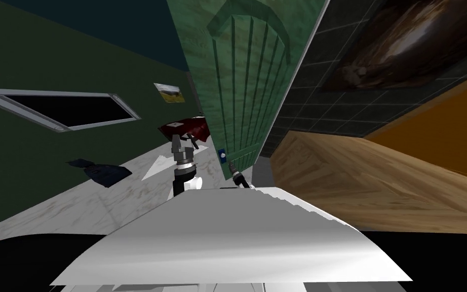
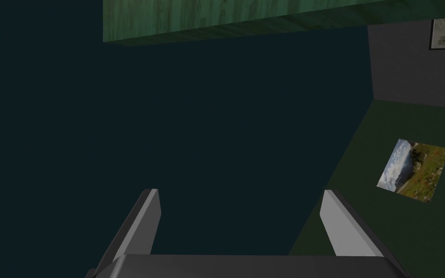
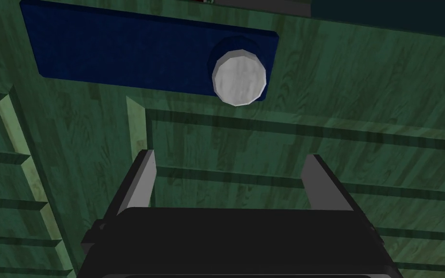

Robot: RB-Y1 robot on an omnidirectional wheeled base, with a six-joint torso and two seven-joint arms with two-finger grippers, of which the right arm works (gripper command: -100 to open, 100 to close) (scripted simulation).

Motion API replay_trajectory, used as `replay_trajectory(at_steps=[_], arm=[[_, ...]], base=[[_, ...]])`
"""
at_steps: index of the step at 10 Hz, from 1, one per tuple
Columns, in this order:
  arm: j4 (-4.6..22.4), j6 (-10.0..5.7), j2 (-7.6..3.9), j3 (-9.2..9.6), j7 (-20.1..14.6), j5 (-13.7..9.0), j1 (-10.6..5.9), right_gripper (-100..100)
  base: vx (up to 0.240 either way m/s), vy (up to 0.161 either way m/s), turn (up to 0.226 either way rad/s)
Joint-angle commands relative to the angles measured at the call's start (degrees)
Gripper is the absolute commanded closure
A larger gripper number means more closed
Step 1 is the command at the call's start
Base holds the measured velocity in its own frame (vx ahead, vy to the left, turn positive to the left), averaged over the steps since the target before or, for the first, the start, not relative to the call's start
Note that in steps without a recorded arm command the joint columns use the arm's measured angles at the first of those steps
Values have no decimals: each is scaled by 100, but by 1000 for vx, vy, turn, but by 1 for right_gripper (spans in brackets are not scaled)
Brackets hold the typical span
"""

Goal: Push the door open

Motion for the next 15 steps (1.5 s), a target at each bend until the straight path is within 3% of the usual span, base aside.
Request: replay_trajectory(at_steps=[1, 4, 5, 6, 11, 12, 15], arm=[[40, 10, 1, -39, -19, -11, -72, -100], [88, 47, 333, -105, -36, -23, -177, -100], [86, 20, 247, -94, -41, -25, -160, -100], [86, 20, 247, -94, -41, -25, -160, 100], [86, 20, 247, -94, -41, -25, -160, 100], [71, 16, 65, -159, -30, -41, -139, 100], [38, 2, -53, -268, -22, -73, -109, 100]], base=[[209, 190, 10], [219, 139, 15], [94, 55, -4], [-9, -6, -3], [-20, -12, 2], [133, 75, -141], [175, 151, -149]])
